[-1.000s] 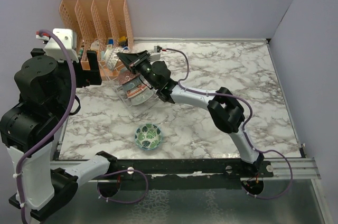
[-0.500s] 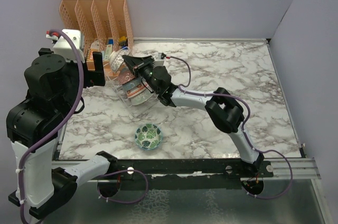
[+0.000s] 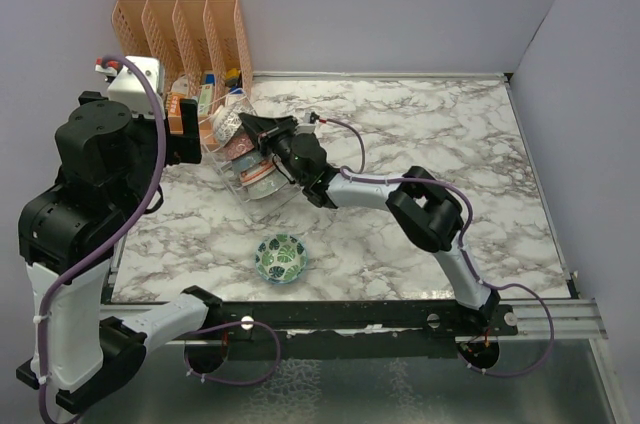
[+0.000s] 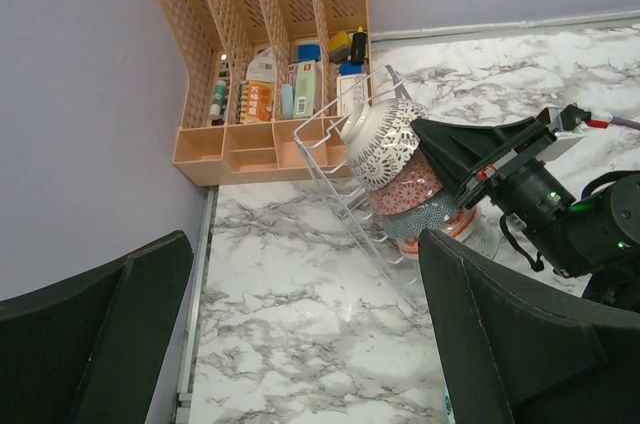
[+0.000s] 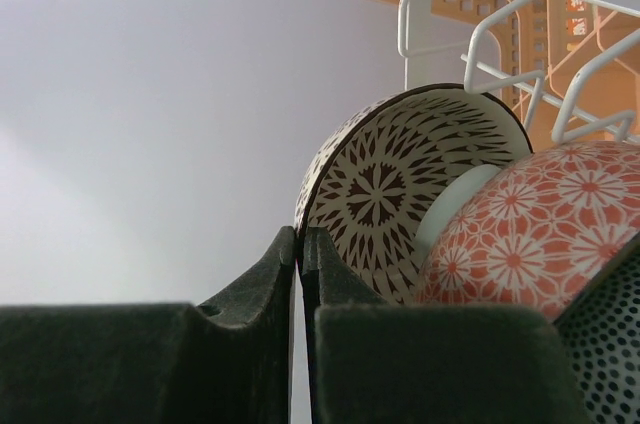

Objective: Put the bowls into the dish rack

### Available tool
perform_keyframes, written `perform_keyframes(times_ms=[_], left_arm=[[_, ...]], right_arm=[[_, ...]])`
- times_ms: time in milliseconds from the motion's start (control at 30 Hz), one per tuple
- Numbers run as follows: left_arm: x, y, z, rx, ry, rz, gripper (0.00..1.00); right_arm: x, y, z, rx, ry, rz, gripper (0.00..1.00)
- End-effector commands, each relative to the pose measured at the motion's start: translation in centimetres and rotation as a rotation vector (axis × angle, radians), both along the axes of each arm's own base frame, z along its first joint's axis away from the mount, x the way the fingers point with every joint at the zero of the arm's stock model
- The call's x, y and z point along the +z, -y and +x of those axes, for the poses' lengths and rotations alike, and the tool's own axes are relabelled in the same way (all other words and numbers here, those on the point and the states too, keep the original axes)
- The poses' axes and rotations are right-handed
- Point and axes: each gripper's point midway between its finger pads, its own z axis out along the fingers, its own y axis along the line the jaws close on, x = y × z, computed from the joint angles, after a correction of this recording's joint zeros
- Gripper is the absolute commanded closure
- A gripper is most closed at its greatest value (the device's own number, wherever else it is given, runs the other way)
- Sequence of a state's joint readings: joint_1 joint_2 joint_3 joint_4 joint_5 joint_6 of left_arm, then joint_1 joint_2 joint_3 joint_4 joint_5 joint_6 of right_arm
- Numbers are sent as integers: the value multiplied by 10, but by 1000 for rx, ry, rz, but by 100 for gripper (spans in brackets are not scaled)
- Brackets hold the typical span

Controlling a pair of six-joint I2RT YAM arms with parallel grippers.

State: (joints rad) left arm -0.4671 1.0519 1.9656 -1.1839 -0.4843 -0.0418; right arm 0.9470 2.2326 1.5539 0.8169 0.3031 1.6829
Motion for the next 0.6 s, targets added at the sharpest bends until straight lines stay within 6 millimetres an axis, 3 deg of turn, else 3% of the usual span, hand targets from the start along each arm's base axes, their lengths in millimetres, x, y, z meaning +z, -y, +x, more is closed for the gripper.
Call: perform_keyframes(times_ms=[0, 567], left_arm=[[2, -4, -1, 17, 14, 14, 1], [-1, -3, 1, 17, 6, 16, 1]], right_arm=[[30, 7, -10, 20, 10, 58, 94], [14, 5, -15, 47, -50, -8, 81]])
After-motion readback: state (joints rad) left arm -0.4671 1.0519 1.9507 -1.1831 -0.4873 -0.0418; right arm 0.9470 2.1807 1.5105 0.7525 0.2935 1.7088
